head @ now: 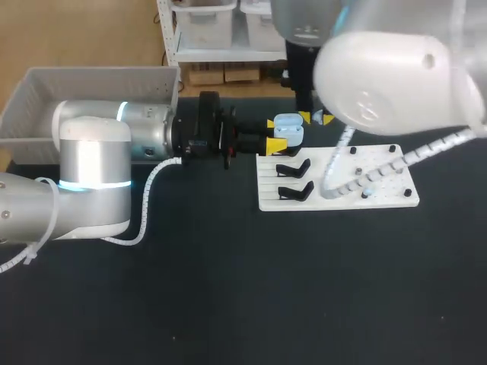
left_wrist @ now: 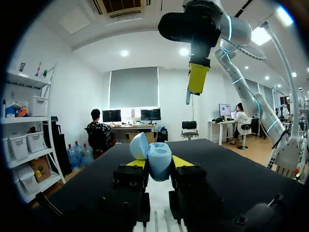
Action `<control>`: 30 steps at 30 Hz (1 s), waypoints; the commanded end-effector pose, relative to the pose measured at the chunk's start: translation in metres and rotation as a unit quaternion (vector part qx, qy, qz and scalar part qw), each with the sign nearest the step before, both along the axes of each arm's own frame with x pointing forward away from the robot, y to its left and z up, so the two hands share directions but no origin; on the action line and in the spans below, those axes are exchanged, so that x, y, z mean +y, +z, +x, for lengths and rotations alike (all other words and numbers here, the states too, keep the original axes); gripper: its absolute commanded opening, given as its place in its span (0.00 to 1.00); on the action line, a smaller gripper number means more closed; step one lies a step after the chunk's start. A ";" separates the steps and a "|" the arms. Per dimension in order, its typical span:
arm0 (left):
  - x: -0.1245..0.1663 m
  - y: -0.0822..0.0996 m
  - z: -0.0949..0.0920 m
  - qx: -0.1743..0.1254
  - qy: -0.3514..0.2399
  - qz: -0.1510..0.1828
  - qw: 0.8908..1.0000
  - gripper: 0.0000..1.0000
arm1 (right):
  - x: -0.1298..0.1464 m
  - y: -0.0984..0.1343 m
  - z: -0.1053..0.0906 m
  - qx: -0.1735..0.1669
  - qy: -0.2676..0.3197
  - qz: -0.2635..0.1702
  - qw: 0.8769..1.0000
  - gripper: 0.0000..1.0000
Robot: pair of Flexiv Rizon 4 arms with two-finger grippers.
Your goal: Pick up each earbud case from the left stands, insert the matching earbuds, close the lid, and place the case in the box.
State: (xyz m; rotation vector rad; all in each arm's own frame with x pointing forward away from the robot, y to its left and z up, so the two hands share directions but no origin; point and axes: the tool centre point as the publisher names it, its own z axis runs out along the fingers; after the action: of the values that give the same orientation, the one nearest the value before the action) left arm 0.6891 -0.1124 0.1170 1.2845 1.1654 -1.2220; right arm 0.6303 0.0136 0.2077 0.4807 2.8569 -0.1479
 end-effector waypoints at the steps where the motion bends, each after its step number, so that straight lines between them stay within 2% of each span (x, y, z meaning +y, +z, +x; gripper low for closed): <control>1: 0.000 -0.001 -0.001 -0.001 0.002 -0.001 1.000 0.00 | 0.008 -0.001 0.004 0.024 -0.026 -0.015 0.999 0.00; 4: 0.000 -0.001 -0.001 -0.001 0.002 -0.001 1.000 0.00 | 0.008 -0.003 0.002 0.024 -0.037 0.003 0.999 0.00; 20: 0.000 -0.001 -0.001 -0.001 0.002 -0.001 1.000 0.00 | 0.008 -0.003 0.002 0.024 -0.037 0.003 0.999 0.00; 23: 0.000 -0.001 -0.001 -0.001 0.002 -0.001 1.000 0.00 | 0.020 -0.003 0.004 0.018 -0.039 0.005 0.999 0.00; 26: 0.000 -0.001 -0.001 -0.001 0.002 -0.001 1.000 0.00 | 0.030 -0.001 0.007 0.010 -0.059 0.010 0.998 0.00; 30: 0.000 -0.001 -0.001 -0.001 0.002 -0.001 1.000 0.00 | 0.033 -0.001 0.017 0.022 -0.113 0.019 0.993 0.00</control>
State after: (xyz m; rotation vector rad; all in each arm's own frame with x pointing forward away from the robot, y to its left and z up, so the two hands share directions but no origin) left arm 0.6891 -0.1123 0.1170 1.2844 1.1656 -1.2218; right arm 0.6376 0.0409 0.2062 0.7786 2.8326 -0.1163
